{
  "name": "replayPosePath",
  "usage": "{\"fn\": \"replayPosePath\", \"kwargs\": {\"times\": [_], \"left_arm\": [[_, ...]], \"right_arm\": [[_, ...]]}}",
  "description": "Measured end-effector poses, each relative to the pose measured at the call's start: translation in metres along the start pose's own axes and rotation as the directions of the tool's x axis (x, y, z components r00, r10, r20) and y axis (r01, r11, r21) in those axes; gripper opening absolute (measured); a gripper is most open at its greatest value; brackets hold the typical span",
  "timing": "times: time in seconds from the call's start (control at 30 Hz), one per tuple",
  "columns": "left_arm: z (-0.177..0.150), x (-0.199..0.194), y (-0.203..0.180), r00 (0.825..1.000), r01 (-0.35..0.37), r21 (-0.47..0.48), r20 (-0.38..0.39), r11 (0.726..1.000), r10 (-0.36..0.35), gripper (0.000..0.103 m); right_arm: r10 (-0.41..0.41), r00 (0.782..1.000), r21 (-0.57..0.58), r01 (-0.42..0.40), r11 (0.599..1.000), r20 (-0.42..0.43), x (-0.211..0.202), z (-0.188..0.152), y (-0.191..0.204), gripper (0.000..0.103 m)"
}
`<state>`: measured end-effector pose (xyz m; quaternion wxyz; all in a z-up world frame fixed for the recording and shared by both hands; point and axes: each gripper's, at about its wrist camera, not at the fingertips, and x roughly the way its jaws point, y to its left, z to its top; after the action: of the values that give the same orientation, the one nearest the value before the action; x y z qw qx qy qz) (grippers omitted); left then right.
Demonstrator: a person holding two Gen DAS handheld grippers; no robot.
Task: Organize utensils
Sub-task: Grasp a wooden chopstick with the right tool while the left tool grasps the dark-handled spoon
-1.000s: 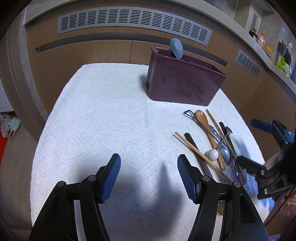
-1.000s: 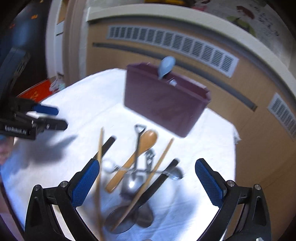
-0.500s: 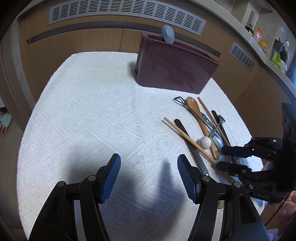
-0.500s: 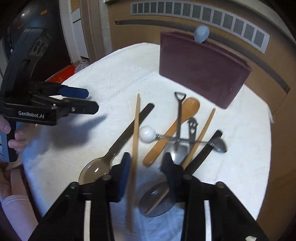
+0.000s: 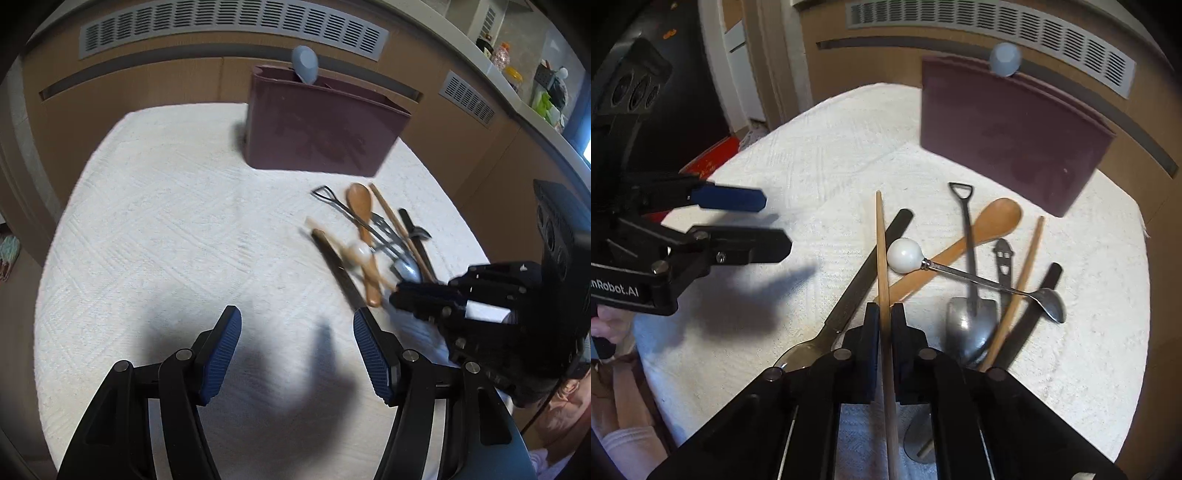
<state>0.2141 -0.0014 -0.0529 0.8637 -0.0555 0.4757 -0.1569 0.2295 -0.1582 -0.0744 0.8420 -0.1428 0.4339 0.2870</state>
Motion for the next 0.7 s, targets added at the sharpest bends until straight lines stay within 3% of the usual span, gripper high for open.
{"fn": "replayPosePath", "kwargs": {"times": [0.17, 0.3, 0.43, 0.53, 0.6, 0.7], "left_arm": [[0.008, 0.022, -0.025, 0.989, 0.089, 0.029, -0.118, 0.996, -0.085, 0.046], [0.018, 0.046, -0.046, 0.984, 0.03, 0.088, -0.179, 0.996, -0.014, 0.041], [0.02, 0.055, -0.063, 0.984, -0.045, 0.198, -0.162, 0.979, 0.078, 0.03], [0.015, 0.051, -0.062, 0.979, -0.081, 0.266, -0.159, 0.961, 0.127, 0.028], [0.013, 0.045, -0.053, 0.976, -0.111, 0.282, -0.149, 0.953, 0.158, 0.028], [0.008, 0.037, -0.03, 0.968, -0.17, 0.281, -0.132, 0.944, 0.214, 0.028]], "right_arm": [[-0.029, 0.999, 0.157, 0.022, 0.987, 0.038, -0.018, -0.013, -0.035, 0.004], [-0.064, 0.997, 0.254, 0.053, 0.966, 0.032, -0.021, -0.029, -0.055, 0.005], [-0.05, 0.998, 0.297, 0.039, 0.954, 0.031, -0.021, -0.041, -0.062, 0.01], [-0.037, 0.999, 0.291, 0.028, 0.956, 0.027, -0.023, -0.045, -0.06, 0.041], [-0.072, 0.997, 0.279, 0.058, 0.959, 0.039, -0.025, -0.045, -0.056, 0.077], [-0.191, 0.981, 0.254, 0.175, 0.951, 0.039, -0.029, -0.042, -0.053, 0.085]]}}
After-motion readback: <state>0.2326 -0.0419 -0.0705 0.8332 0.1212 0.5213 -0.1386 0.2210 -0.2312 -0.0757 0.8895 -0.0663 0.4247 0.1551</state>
